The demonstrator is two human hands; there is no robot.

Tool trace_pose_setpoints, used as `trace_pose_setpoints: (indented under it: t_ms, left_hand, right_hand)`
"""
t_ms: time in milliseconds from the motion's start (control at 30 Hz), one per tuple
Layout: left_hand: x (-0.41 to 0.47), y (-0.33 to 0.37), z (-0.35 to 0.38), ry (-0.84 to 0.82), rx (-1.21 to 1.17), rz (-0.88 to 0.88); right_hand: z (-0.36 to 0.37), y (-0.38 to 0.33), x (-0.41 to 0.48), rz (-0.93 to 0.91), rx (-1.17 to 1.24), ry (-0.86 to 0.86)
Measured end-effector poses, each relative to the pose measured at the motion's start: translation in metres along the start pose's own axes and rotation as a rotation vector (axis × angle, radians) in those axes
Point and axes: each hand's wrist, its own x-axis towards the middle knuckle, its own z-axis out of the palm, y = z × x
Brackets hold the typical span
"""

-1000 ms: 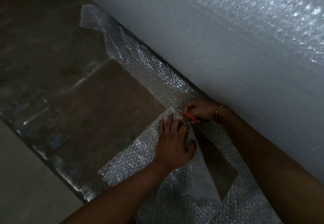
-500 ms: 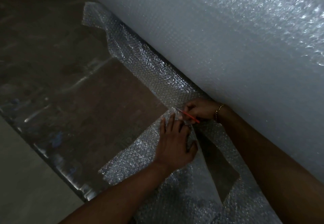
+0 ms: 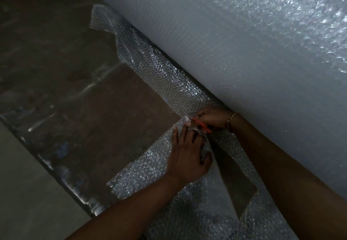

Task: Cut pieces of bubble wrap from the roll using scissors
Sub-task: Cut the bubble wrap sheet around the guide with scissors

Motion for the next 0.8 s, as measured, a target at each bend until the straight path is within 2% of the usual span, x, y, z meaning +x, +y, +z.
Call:
trace_pose_setpoints:
  t_ms: [233, 467, 600, 700, 800]
  left_hand:
    - [0.001, -0.001, 0.001, -0.012, 0.003, 0.006]
    - [0.001, -0.001, 0.002, -0.025, 0.016, 0.004]
    - [0.001, 0.0, 0.001, -0.017, 0.008, 0.008]
    - [0.0, -0.001, 0.003, -0.013, 0.018, 0.008]
    - [0.001, -0.001, 0.003, -0.001, 0.023, 0.017]
  right_hand:
    - [-0.005, 0.006, 0.003, -0.01, 0.025, -0.056]
    - [-0.007, -0.004, -0.014, 0.011, -0.144, -0.047]
    - [-0.006, -0.009, -0.037, 0.014, -0.117, -0.076]
    - [0.001, -0.006, -0.057, 0.005, -0.035, -0.03]
    - [0.01, 0.003, -0.076, 0.032, 0.079, 0.093]
